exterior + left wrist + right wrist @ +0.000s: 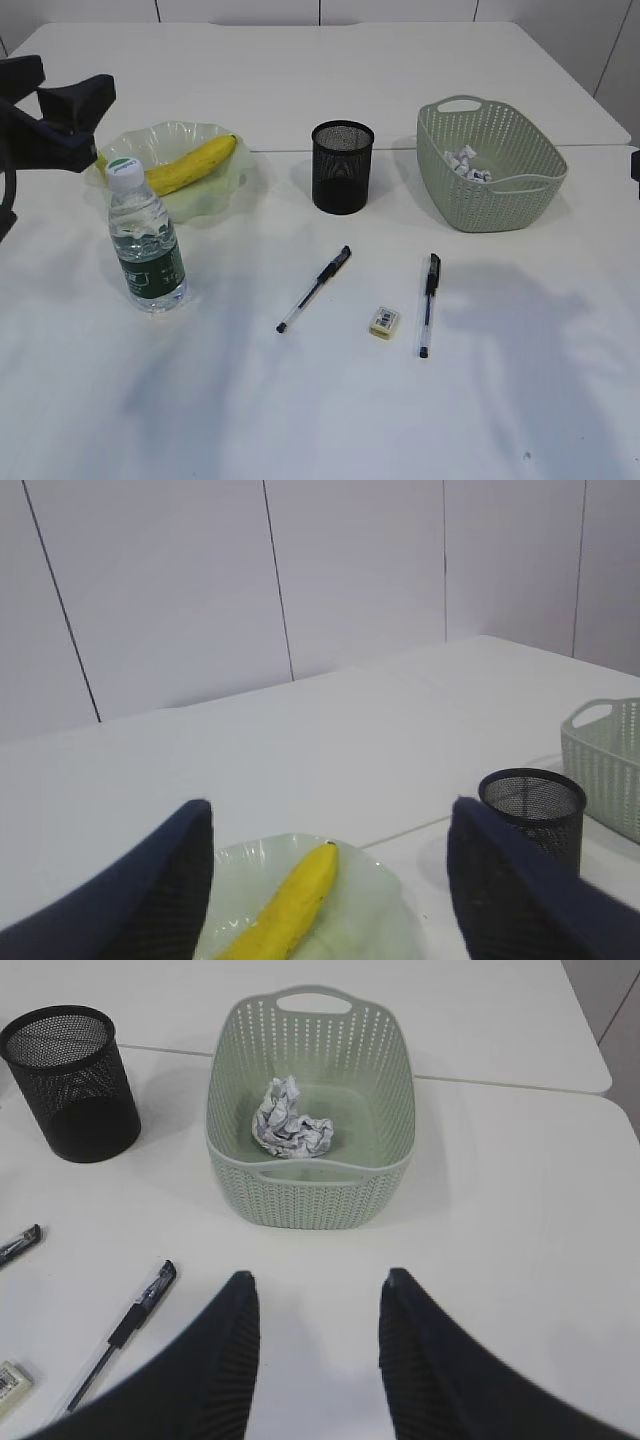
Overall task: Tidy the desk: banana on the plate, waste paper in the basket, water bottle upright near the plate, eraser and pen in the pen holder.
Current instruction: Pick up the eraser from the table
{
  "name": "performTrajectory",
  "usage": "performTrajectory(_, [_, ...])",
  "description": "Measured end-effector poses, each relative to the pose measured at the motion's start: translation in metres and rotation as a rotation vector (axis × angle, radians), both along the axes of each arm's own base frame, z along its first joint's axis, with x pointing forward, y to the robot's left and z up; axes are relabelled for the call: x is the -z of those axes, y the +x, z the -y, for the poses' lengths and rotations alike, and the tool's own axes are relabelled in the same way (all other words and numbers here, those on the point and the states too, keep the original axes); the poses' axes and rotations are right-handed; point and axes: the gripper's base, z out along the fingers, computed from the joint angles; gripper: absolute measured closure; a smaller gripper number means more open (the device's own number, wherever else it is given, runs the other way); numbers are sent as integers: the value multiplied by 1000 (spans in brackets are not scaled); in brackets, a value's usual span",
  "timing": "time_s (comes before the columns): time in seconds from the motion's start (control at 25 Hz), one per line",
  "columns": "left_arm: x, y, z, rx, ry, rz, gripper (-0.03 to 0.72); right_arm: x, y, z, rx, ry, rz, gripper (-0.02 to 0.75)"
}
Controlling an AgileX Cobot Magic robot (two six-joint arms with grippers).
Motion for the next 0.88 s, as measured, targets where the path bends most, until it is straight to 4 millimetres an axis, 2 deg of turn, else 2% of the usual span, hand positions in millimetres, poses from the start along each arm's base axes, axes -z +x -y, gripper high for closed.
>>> performTrajectory(0.4, [-17,-10,-16,-133,115,29,171,1,0,0,0,0,-6,436])
performTrajectory(0.68, [-27,-15,-26,-227,70,37,171,3,-2,0,-4,0,-44,436])
performTrajectory(0.88, [-42,-25,-32,-251,36,85,171,2,-1,0,-8,-11,-22,436])
